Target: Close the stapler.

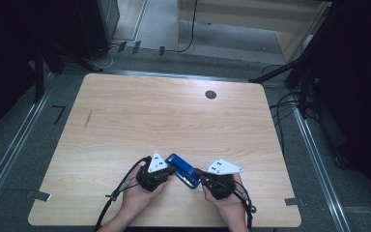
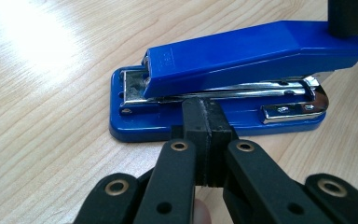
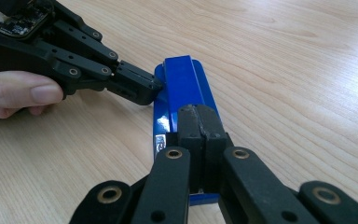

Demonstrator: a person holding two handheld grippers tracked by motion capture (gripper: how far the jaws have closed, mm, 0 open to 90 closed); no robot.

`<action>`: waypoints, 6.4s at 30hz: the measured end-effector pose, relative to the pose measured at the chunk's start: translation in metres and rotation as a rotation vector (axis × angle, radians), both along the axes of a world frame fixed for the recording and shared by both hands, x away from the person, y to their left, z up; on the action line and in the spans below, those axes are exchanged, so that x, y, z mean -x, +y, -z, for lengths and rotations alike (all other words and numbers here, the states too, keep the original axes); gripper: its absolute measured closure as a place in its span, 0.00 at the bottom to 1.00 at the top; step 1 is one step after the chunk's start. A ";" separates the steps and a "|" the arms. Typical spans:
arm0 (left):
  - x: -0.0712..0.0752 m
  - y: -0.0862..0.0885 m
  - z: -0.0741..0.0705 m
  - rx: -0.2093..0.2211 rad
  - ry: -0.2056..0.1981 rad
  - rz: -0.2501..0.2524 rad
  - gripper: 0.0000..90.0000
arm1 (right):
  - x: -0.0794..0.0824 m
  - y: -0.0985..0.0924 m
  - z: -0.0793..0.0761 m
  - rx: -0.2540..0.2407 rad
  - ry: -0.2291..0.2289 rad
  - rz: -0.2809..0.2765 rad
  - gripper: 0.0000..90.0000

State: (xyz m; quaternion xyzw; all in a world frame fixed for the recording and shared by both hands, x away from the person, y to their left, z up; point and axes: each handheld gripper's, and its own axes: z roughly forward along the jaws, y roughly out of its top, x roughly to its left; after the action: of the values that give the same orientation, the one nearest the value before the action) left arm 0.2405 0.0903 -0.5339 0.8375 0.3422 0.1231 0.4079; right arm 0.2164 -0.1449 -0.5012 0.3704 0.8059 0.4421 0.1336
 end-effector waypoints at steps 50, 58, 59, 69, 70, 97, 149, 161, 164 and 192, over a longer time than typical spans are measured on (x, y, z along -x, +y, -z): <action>0.049 0.093 -0.021 0.120 -0.112 -0.289 0.11 | 0.035 0.007 0.021 -0.033 0.005 0.034 1.00; 0.059 0.136 -0.021 0.139 -0.111 -0.313 0.04 | 0.034 0.007 0.026 -0.021 0.007 0.059 1.00; 0.060 0.142 -0.021 0.147 -0.111 -0.317 0.04 | 0.034 0.007 0.026 -0.022 0.007 0.062 1.00; 0.072 0.210 -0.020 0.138 -0.122 -0.490 0.04 | 0.034 0.008 0.027 -0.006 -0.006 0.074 1.00; 0.071 0.214 -0.020 0.140 -0.125 -0.503 0.04 | 0.034 0.008 0.027 -0.005 -0.006 0.074 1.00; 0.057 0.221 -0.010 0.076 -0.095 -0.538 0.04 | 0.017 -0.005 0.030 0.000 -0.009 0.139 1.00; 0.055 0.222 -0.010 0.072 -0.077 -0.536 0.04 | -0.037 -0.022 0.029 -0.013 0.013 0.226 1.00; 0.055 0.222 -0.010 0.070 -0.077 -0.540 0.04 | -0.031 -0.048 0.011 -0.104 -0.009 0.240 0.70; 0.055 0.222 -0.010 0.075 -0.073 -0.543 0.04 | -0.030 -0.053 0.008 -0.105 -0.010 0.240 0.58; 0.055 0.223 -0.010 0.085 -0.063 -0.548 0.04 | -0.010 -0.121 0.002 -0.118 -0.016 0.343 0.00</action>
State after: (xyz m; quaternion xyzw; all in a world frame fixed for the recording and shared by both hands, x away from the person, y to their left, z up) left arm 0.1859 0.3137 -0.5240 0.6916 0.5479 0.2405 0.4045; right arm 0.2260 -0.2655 -0.5032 0.5062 0.7025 0.4622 0.1915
